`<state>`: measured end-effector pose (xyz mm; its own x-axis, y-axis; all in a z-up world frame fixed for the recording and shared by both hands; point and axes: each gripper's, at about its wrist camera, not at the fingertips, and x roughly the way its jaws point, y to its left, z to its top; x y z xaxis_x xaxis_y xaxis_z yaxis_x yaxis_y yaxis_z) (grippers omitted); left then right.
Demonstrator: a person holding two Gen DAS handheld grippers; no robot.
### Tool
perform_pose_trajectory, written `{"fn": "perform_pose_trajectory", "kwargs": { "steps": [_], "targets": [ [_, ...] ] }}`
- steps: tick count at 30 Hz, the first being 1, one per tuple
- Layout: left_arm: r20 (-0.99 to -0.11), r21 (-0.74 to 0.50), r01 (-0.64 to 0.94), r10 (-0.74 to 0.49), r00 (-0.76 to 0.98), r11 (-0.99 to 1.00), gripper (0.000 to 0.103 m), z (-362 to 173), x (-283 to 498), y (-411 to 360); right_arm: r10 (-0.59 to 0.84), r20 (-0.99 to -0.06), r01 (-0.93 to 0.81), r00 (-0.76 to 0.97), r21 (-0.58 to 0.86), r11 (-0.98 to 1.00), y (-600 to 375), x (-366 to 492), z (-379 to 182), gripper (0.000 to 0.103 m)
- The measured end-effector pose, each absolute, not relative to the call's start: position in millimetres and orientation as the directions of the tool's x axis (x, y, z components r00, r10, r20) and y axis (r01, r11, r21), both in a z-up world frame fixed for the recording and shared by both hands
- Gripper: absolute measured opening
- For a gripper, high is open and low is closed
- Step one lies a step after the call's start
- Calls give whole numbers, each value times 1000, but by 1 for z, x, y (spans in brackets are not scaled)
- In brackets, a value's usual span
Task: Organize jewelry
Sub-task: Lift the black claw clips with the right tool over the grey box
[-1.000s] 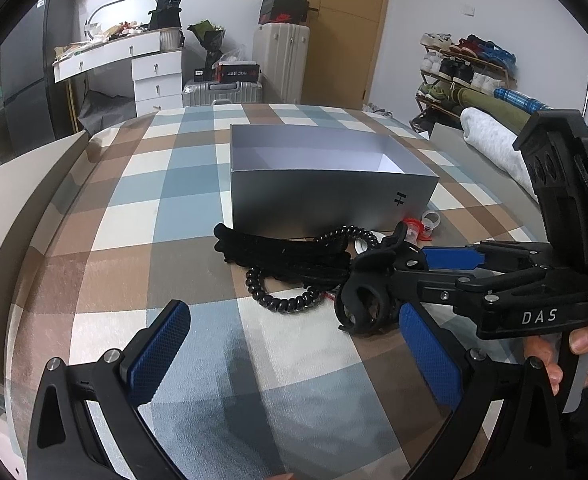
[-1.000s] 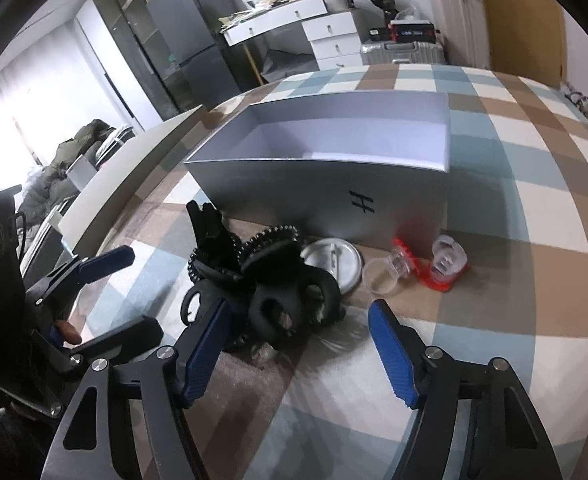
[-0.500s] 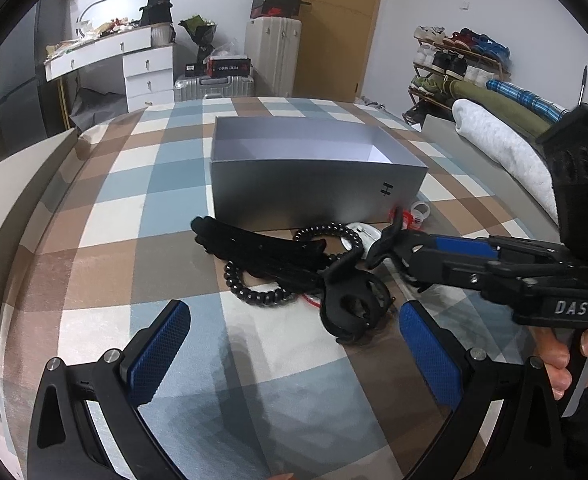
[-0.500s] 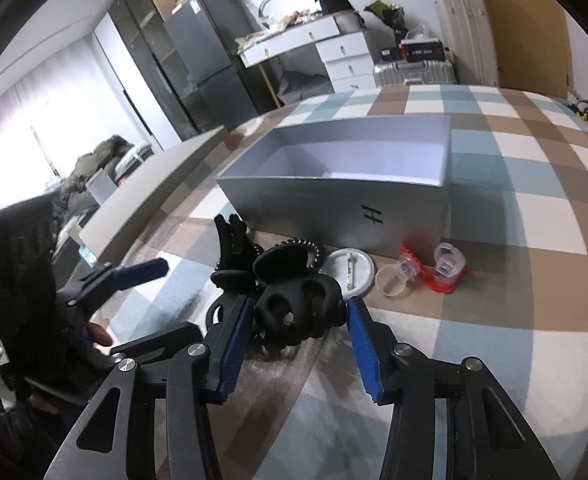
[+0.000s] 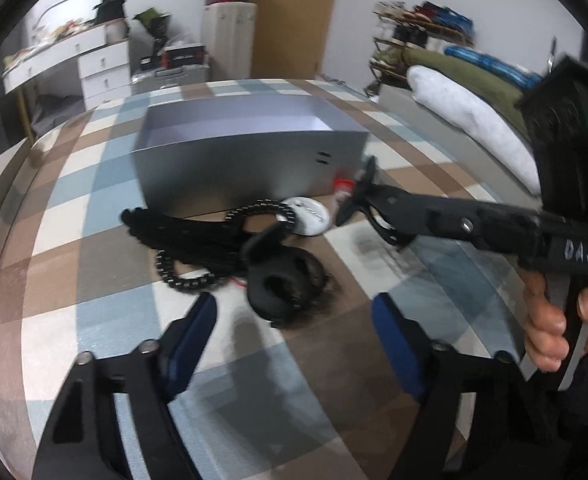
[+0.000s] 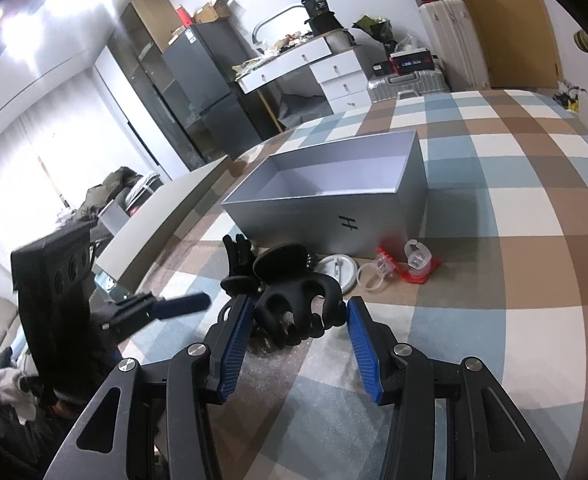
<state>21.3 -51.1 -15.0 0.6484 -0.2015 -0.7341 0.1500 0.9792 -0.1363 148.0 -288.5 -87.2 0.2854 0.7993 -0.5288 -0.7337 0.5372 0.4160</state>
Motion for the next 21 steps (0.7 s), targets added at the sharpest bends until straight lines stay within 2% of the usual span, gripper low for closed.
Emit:
{"fn": "perform_pose_trajectory", "kwargs": {
  "steps": [10,11,12,21],
  "targets": [
    [-765,-107,115,-156,625,988,60,-20,39,-54,807,-519,-721,283,439,535,-295,150,-88,47],
    [-765,-109,110,-154,625,988,53,-20,39,-54,807,-518,-721,282,441,535,-294,151,-88,47],
    [-767,-111,108,-154,623,988,41,-21,40,-54,808,-518,-721,281,442,534,-294,151,-88,47],
    [-728,-127,126,-178,662,984,42,-13,33,-51,807,-518,-717,284,444,538,-298,149,-90,47]
  ]
}}
